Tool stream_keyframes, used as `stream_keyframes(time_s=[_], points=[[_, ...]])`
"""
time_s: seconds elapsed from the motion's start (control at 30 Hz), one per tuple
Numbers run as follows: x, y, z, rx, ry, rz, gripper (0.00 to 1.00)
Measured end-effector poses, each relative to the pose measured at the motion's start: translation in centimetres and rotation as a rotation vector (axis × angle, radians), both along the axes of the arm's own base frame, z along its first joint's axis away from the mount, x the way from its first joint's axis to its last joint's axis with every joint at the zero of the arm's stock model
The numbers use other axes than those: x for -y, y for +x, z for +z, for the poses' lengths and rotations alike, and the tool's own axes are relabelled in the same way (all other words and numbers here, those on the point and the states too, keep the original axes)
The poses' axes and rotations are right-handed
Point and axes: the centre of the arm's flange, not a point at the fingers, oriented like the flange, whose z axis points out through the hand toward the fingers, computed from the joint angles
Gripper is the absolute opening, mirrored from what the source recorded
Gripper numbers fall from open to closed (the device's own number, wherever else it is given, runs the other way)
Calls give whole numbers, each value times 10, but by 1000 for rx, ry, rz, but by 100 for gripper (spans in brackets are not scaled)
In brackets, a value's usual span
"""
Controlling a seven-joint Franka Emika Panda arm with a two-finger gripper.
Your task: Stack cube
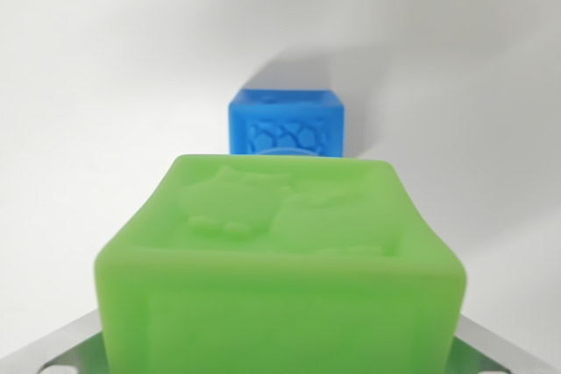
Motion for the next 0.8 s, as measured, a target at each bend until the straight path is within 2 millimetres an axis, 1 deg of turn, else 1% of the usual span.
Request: stream_keyframes(time_s=[0.4, 0.8], points=[[0, 0, -33, -1, 0, 0, 0], [0, -1, -59, -1, 0, 0, 0]])
